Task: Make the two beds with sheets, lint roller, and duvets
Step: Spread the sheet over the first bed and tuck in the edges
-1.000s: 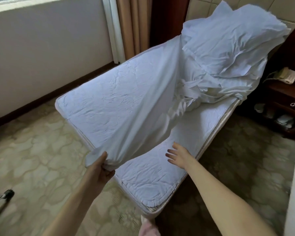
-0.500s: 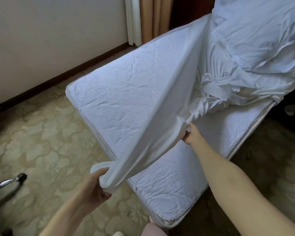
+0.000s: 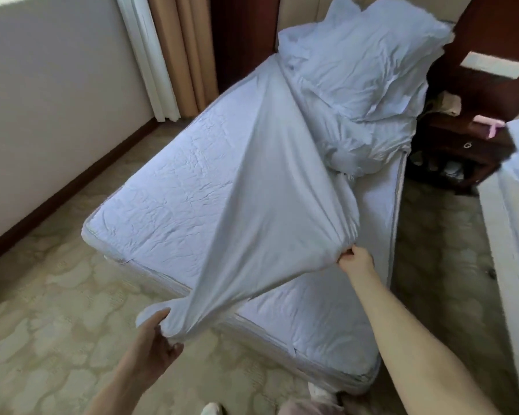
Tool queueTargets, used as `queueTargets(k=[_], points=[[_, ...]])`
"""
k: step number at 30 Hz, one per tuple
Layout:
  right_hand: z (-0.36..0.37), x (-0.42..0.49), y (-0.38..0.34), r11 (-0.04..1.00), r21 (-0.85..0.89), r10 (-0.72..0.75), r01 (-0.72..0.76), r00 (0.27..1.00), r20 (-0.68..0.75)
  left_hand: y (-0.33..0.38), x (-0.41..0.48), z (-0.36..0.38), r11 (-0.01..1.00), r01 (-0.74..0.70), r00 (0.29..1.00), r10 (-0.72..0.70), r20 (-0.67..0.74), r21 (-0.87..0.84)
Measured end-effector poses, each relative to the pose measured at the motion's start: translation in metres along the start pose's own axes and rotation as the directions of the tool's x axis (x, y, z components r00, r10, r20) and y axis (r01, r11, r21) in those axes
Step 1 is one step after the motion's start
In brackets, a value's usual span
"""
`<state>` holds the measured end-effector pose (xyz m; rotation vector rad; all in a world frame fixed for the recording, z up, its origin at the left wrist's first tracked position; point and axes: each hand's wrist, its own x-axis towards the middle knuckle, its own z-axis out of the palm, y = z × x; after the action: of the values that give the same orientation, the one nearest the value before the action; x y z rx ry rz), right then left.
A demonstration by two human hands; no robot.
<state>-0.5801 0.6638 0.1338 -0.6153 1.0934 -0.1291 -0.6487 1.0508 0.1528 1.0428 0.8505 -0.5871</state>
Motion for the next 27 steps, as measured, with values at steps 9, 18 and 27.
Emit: queueTargets(k=[9,18,27], points=[[0.012,-0.082,0.090,0.980,0.198,-0.059,0.022,0.982,0.182,0.118,-0.004,-0.096,0.972,-0.204,0.976,0.211,-0.049,0.114],[0.003,-0.111,0.158,0.932,0.361,-0.038,-0.032,0.982,0.185,0.158,0.003,-0.173,0.946,-0.319,0.944,0.323,-0.071,0.064],[0.025,-0.153,0.194,0.996,0.077,0.024,-0.042,0.976,0.217,0.146,0.024,-0.249,0.958,-0.281,0.894,0.242,-0.377,-0.051]])
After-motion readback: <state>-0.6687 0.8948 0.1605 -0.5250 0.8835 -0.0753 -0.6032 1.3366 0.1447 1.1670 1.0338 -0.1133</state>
